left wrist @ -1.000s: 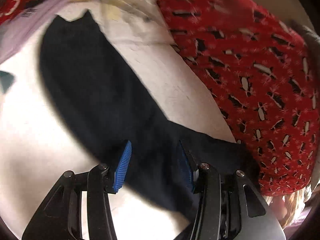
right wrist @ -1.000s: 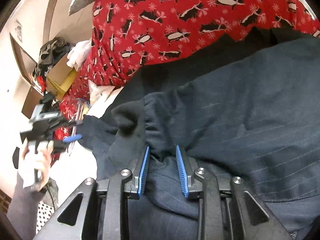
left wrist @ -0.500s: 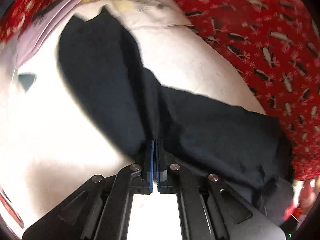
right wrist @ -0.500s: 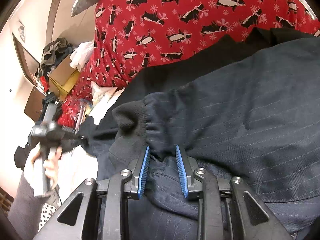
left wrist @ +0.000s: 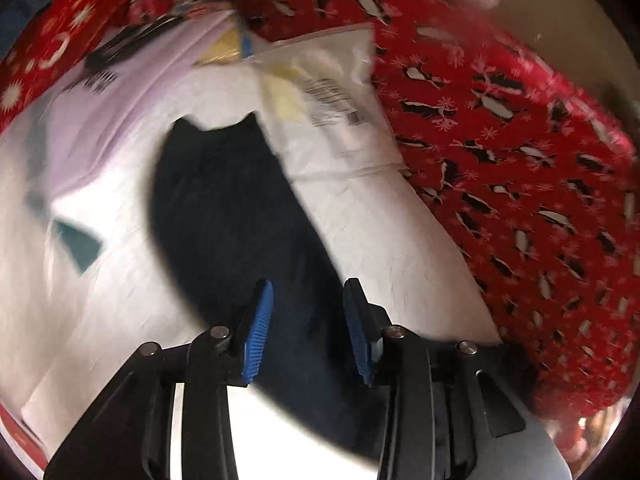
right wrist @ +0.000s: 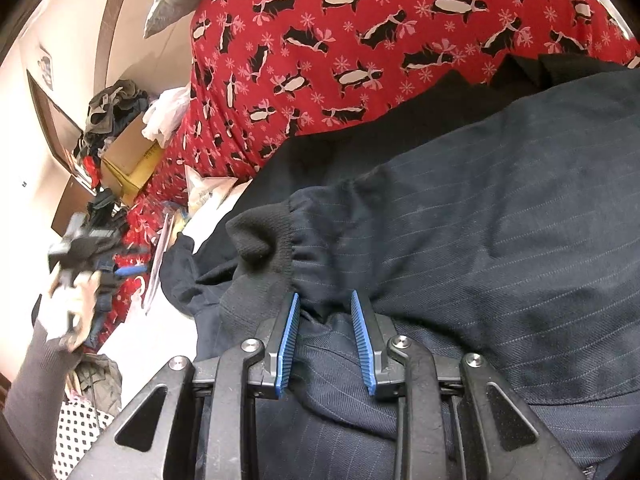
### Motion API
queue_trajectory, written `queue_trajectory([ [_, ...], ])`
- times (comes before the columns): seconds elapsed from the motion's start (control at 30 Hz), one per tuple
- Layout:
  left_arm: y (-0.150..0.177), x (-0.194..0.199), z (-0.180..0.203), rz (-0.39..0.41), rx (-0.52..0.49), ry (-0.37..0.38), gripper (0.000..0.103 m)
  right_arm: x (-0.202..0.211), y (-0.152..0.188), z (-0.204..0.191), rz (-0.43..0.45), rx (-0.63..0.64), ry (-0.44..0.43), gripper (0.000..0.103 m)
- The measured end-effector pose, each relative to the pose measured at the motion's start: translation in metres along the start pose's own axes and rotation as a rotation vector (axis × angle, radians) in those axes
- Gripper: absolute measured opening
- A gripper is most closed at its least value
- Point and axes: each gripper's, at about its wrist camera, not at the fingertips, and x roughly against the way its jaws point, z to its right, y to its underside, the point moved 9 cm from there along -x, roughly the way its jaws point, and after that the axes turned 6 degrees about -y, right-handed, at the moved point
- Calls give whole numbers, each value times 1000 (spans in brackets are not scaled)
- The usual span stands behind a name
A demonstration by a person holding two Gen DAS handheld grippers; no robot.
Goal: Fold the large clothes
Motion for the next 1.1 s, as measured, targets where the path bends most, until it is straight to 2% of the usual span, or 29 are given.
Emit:
queue_trajectory([
  [0.07, -5, -14, 8, 6, -22, -41, 38, 0, 0, 0, 3, -7, -11, 27],
  [0.17, -10, -42, 14, -9, 3, -91, 38, 1, 0, 2, 7, -17, -28, 27],
  [0.23, -2, -61, 10, -60, -11, -157, 36, 2, 0, 2, 10, -22, -38, 27],
  [0.27, 3, -68, 5, -80, -49, -227, 31, 2, 0, 3, 11, -26, -43, 27],
  [0.33, 5, -52, 1, -22, -87, -295, 0, 2, 0, 3, 13, -28, -48, 27],
  [0.37, 7, -45, -2, -16, -88, -305, 0, 2, 0, 3, 13, -28, -49, 27],
  [0.5, 34, 17, -43, 83, -38, -226, 0, 3, 1, 2, 14, -27, -46, 27],
  [0.53, 46, 26, -58, 80, -25, -199, 0, 3, 1, 2, 14, -27, -46, 26],
  [0.6, 73, 28, -85, 27, 32, -150, 0, 2, 1, 2, 12, -24, -40, 26],
  [0.67, 102, 21, -111, -64, 94, -52, 1, 2, 1, 2, 12, -21, -35, 26],
  [0.73, 120, 22, -131, -94, 171, 47, 4, 2, 1, 1, 10, -19, -29, 26],
  [0.8, 125, 31, -142, -82, 223, 102, 6, 1, 1, 1, 7, -15, -20, 26],
  [0.87, 119, 45, -148, -27, 240, 115, 9, 1, 1, 0, 6, -13, -16, 26],
  [0.9, 114, 51, -148, 4, 239, 120, 15, 0, 0, 0, 6, -13, -16, 26],
  [0.93, 109, 58, -145, 30, 226, 118, 27, 0, 0, 0, 6, -13, -16, 26],
  [1.0, 97, 61, -143, 59, 200, 85, 42, 0, 0, 0, 6, -12, -15, 26],
  [1.1, 81, 64, -124, 96, 123, 9, 44, 0, 0, 0, 7, -15, -20, 26],
])
